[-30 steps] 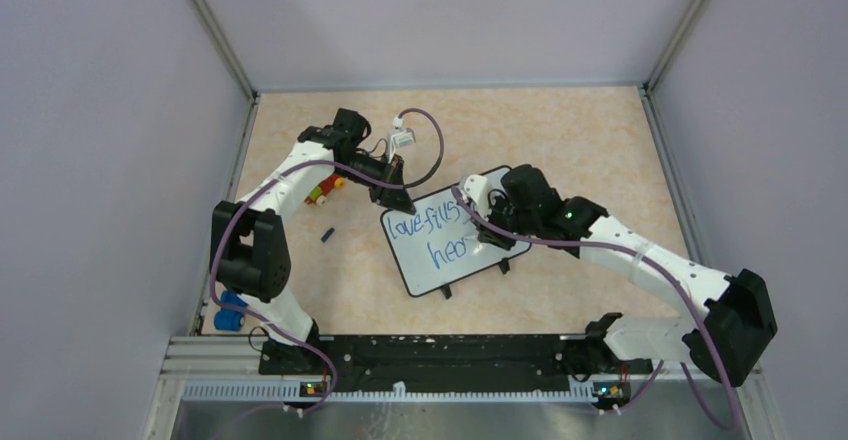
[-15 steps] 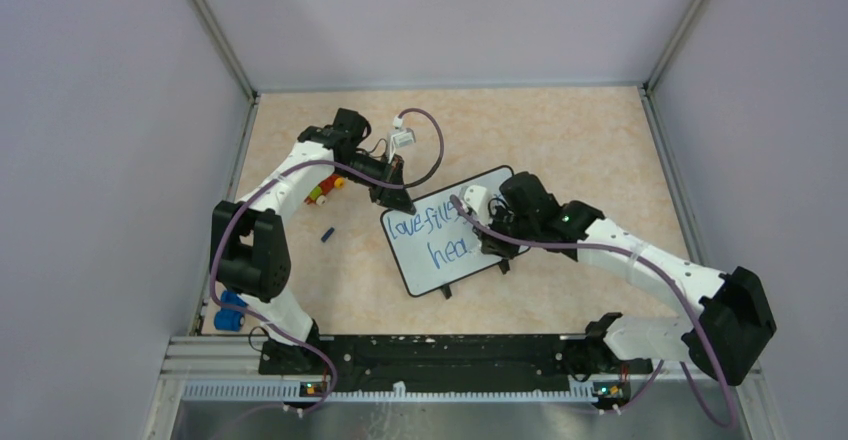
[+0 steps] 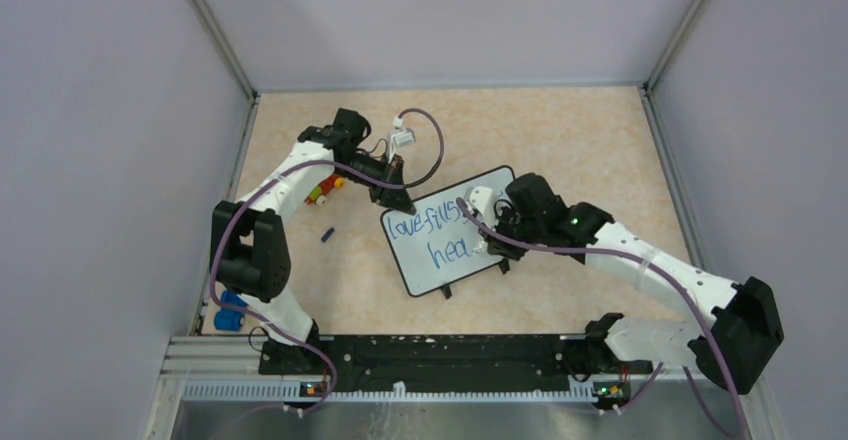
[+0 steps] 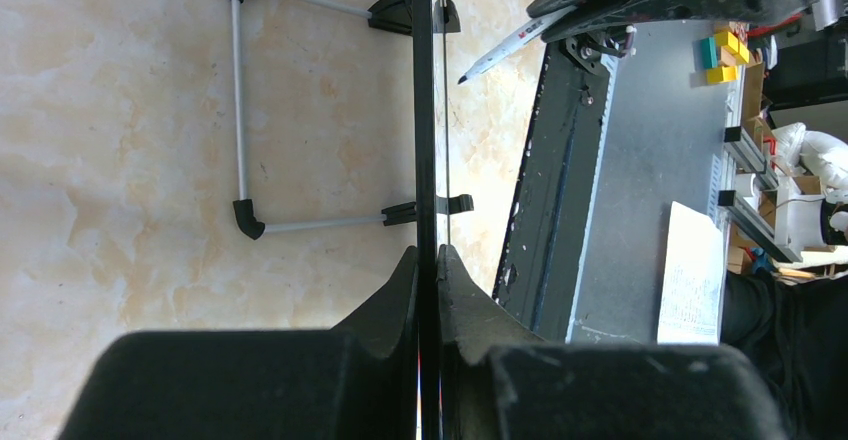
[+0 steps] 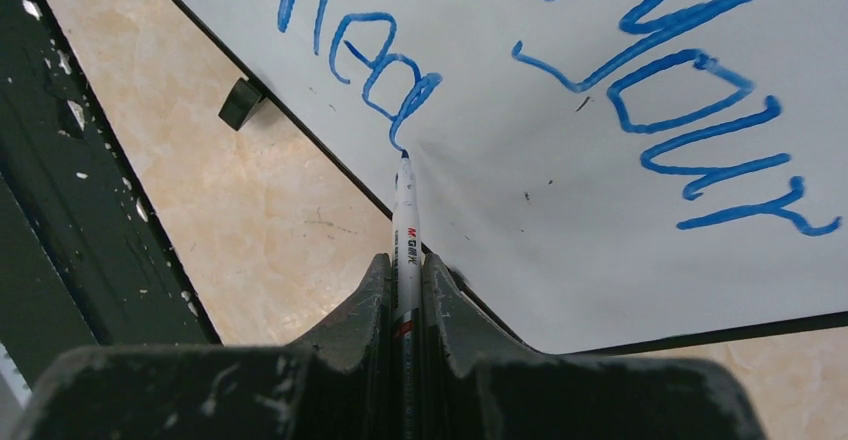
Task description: Write a sentence on the whiteboard
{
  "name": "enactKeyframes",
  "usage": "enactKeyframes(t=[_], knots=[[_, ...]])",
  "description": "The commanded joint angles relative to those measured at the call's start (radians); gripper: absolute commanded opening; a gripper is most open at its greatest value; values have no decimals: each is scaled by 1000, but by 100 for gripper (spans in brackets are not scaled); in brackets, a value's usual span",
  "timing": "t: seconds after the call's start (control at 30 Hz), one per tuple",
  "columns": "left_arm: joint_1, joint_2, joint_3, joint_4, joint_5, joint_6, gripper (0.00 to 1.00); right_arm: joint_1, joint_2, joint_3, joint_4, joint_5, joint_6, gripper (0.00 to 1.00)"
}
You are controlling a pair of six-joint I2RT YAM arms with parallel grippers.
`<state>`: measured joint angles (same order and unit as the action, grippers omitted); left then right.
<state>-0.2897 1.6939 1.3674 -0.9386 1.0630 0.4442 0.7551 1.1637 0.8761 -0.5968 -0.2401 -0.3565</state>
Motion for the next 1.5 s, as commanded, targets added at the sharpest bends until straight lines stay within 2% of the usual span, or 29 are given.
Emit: enactKeyframes(t=[0.0, 0.5, 0.9, 1.47], knots=[[-6, 3, 29, -7, 37, 20, 0, -12, -53, 86, 3, -10, -4, 0], [-6, 0, 27, -6, 33, 22, 0, -13, 16, 84, 98, 69, 3, 0], [-6, 6, 28, -7, 36, 24, 0, -48, -10, 36, 63, 93, 2, 0], [-6, 8, 29, -6, 33, 22, 0, -48, -6, -43, 38, 12, 1, 0]])
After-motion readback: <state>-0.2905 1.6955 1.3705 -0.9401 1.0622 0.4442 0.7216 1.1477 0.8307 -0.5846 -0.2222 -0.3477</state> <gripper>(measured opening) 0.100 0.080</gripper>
